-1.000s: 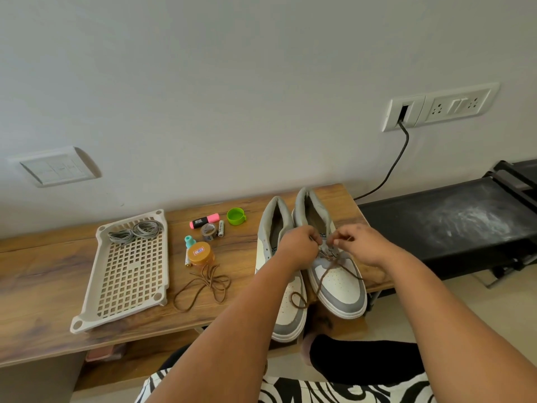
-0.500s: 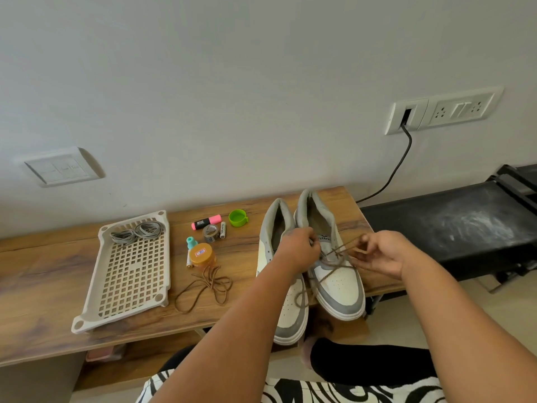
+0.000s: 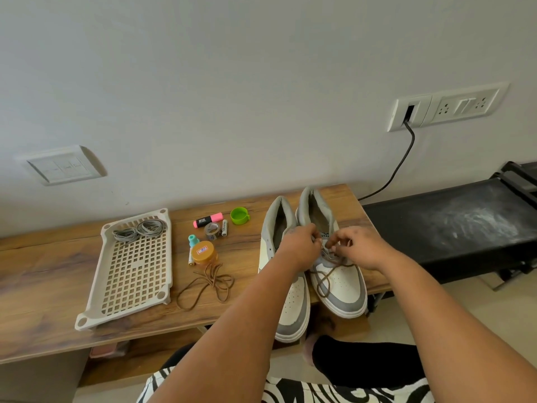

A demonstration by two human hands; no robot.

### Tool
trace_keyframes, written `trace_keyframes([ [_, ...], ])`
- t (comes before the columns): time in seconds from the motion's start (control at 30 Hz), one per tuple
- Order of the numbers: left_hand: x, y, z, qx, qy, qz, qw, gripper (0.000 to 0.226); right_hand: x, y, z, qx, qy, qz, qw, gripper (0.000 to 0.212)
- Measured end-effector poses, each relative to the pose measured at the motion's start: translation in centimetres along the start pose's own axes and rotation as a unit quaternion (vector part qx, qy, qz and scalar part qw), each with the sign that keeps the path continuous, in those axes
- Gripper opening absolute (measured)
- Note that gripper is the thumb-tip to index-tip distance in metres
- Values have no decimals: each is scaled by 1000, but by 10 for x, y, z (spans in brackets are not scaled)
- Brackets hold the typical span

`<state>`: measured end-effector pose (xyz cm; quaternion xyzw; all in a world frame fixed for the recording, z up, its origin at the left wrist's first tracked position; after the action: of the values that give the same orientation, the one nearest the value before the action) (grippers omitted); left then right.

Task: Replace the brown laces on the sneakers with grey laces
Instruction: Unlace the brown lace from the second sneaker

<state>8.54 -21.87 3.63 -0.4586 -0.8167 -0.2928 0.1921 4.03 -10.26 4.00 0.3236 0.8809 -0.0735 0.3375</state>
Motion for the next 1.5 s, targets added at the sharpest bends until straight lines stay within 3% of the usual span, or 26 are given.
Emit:
trace_keyframes([
  [0.07,-1,2,1,-4,14,-13,1000,31,-2,-2,7,-29,33,-2,999,9],
  [0.2,-2,2,10,-17,-8,-35,999,62,-4,-4,12,-52,59,-10,997,24],
  [0.43,-3,4,11,-17,49,-59,997,68,0,-1,15,-55,17,-8,998,17],
  [0.63,-5,3,19,-13,17,-79,997,82,3,2,14,-60,-25,7,998,16],
  [0.8,-6,5,21,-22,93,-100,990,70,6,2,15,-61,-44,12,997,10],
  [0.9,-5,5,17,2,55,-86,995,65,7,2,14,-58,-44,21,997,17],
  [1.07,-3,8,19,-40,34,-78,996,79,9,4,12,-60,-53,30,996,29],
  [1.27,-5,12,19,-10,30,-98,995,86,13,5,11,-47,-96,48,993,30],
  [1.43,-6,11,21,-60,94,-129,985,66,12,5,13,-54,-107,46,992,28],
  [1.5,-2,15,16,-57,37,-101,993,53,12,4,13,-48,-108,48,992,26],
])
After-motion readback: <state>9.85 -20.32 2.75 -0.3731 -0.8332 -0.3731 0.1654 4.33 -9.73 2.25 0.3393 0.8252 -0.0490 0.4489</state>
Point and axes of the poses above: each hand's wrist, its own y-axis away from the middle knuckle, its own z-axis out of the palm, x = y × z, the point moved 9 cm from there along -y, towards the middle knuckle, and after that the axes turned 15 degrees about -z, right-handed, at the moved point
